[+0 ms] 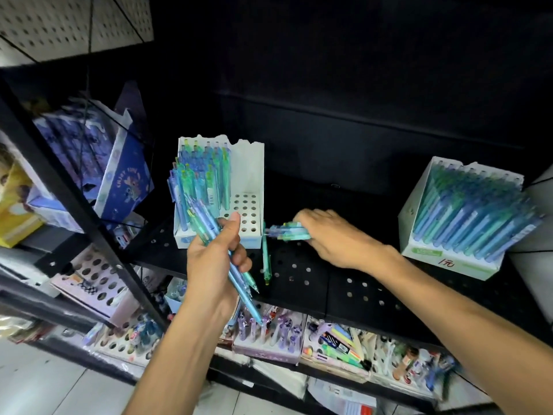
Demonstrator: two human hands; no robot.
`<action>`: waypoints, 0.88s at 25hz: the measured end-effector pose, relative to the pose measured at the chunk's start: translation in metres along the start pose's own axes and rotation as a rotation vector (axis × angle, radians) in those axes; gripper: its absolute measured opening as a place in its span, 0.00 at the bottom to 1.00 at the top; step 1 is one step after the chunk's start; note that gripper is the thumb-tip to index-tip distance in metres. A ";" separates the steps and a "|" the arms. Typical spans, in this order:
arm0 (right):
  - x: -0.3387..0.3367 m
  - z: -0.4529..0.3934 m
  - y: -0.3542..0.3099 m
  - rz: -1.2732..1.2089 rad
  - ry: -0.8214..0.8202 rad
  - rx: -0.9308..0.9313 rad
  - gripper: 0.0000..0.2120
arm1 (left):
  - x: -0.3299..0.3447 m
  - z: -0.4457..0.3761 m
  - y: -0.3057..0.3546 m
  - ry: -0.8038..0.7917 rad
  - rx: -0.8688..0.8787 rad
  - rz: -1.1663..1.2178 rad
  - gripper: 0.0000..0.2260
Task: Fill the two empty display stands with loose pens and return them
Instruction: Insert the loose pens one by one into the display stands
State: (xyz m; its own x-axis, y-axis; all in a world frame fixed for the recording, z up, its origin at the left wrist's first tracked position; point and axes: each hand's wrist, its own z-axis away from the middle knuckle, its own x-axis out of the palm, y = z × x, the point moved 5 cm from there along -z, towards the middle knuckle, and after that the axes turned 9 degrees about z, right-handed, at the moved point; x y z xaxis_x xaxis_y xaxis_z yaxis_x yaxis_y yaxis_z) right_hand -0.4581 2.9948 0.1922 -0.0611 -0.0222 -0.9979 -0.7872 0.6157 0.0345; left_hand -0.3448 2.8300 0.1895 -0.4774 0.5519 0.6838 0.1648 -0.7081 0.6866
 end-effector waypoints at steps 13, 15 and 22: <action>0.008 -0.005 -0.030 0.089 -0.011 -0.199 0.14 | -0.002 0.008 0.000 -0.028 -0.157 0.244 0.10; -0.009 0.001 -0.017 -0.219 0.073 0.008 0.07 | 0.003 0.013 -0.004 -0.035 -0.115 0.207 0.12; -0.067 -0.001 -0.026 -0.636 0.011 0.046 0.05 | 0.067 0.011 -0.044 -0.092 -0.116 0.104 0.34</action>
State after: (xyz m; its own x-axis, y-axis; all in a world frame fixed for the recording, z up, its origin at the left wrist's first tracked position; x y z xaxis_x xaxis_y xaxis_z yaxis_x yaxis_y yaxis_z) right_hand -0.4341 2.9792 0.2585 0.4027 -0.4026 -0.8221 -0.6447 0.5127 -0.5669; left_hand -0.3748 2.9034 0.2078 -0.3809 0.5075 0.7729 0.1061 -0.8064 0.5818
